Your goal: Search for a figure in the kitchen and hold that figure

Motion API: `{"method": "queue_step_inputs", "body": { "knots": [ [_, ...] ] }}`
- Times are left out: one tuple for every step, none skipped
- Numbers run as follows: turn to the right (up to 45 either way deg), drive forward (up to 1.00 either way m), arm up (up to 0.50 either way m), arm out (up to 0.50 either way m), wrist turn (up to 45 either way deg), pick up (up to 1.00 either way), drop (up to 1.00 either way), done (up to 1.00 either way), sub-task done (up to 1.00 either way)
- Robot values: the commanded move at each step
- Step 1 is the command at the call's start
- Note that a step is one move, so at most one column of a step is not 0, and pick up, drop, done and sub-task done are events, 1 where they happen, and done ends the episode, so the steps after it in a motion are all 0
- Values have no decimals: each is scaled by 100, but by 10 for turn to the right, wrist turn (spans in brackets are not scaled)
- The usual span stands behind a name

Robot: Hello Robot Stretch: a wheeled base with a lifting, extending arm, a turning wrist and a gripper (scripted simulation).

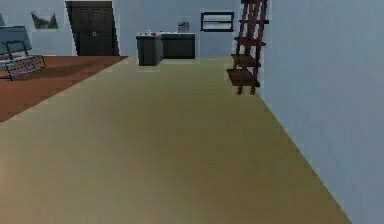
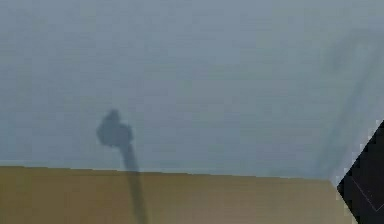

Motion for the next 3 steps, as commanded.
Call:
{"method": "queue_step_inputs", "body": {
  "knots": [
    [0,20,0,0,0,0,0,0,0],
    [-420,0,0,0,0,0,0,0,0],
    [0,15,0,0,0,0,0,0,0]
  ]
}}
